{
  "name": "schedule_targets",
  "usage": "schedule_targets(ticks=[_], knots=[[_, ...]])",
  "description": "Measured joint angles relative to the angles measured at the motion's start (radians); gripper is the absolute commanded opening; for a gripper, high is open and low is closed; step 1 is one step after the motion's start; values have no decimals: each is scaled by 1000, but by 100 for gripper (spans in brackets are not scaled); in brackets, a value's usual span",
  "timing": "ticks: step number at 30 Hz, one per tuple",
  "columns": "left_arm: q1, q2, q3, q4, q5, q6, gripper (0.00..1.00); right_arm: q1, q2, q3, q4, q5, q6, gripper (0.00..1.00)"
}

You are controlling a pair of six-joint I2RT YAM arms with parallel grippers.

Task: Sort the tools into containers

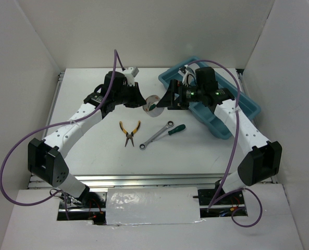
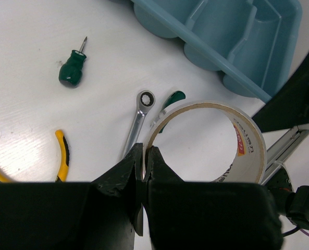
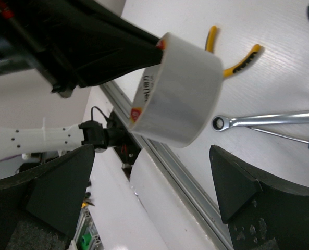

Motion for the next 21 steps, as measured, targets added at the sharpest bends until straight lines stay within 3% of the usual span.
schedule_targets(ticks=[8,17,20,21], knots=[[-23,0,22,-4,-1,1,6,-7,50,12,-12,34,6,98],[-54,0,36,-17,-34,10,11,-14,89,13,5,-77,49,55],[-60,0,43,-21,-50,22,23,-21,89,14,11,-84,68,37],[-62,0,45,-19,-54,27,44,-25,89,14,13,-92,74,33]])
